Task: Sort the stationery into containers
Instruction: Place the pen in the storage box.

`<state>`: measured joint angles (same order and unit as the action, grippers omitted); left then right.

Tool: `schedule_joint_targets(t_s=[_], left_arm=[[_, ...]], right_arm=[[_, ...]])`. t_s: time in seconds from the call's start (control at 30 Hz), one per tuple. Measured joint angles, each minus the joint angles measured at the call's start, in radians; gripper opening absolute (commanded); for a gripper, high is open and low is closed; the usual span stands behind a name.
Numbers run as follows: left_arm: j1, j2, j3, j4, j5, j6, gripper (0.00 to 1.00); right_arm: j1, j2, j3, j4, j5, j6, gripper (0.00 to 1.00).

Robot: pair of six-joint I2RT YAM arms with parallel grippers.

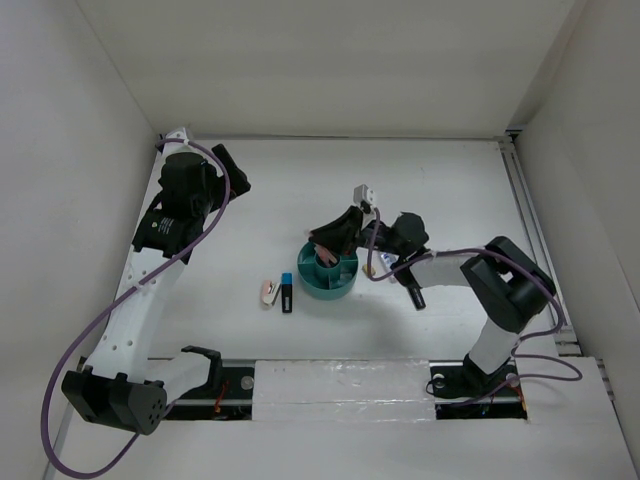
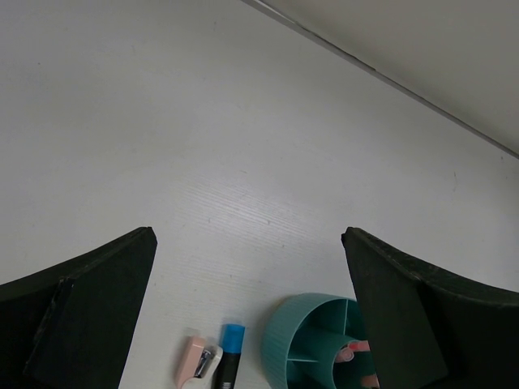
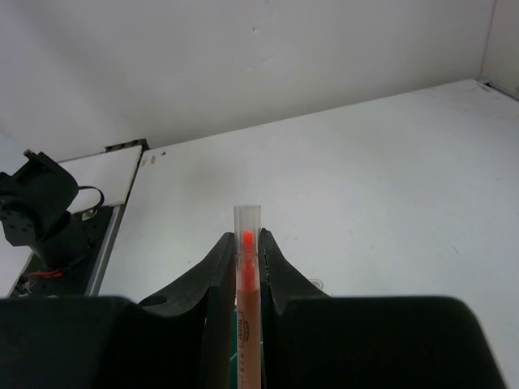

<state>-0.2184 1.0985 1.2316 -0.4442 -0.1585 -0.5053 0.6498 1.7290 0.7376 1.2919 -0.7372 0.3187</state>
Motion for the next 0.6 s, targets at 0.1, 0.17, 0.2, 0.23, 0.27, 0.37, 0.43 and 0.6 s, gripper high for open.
schedule_joint_targets(t_s=[0.1,0.17,0.2,0.23,0.27,0.37,0.43,0.6], left_arm=[[0.000,0.000,0.000,0.000,0.002,0.000,1.00],[0.000,0.000,0.000,0.000,0.002,0.000,1.00],[0.000,0.000,0.000,0.000,0.002,0.000,1.00],[0.000,0.000,0.000,0.000,0.002,0.000,1.00],[0.000,0.000,0.000,0.001,0.002,0.000,1.00],[0.000,0.000,0.000,0.001,0.002,0.000,1.00],[0.000,0.000,0.000,0.002,0.002,0.000,1.00],[0.000,0.000,0.000,0.002,0.002,0.000,1.00]], right_arm=[[0.002,0.011,-0.001,0.000,-0.001,0.000,0.00],[0.004,0.019,-0.005,0.000,-0.001,0.000,0.00],[0.005,0.021,-0.010,0.000,0.000,0.000,0.01],[0.006,0.023,-0.017,0.000,0.000,0.000,0.05],[0.006,0.024,-0.020,0.000,0.000,0.000,0.07],[0.008,0.027,-0.029,0.000,0.003,0.000,0.11],[0.011,0.026,-0.036,0.000,0.007,0.000,0.15],[0.014,0.014,-0.065,-0.001,0.024,0.000,0.25]])
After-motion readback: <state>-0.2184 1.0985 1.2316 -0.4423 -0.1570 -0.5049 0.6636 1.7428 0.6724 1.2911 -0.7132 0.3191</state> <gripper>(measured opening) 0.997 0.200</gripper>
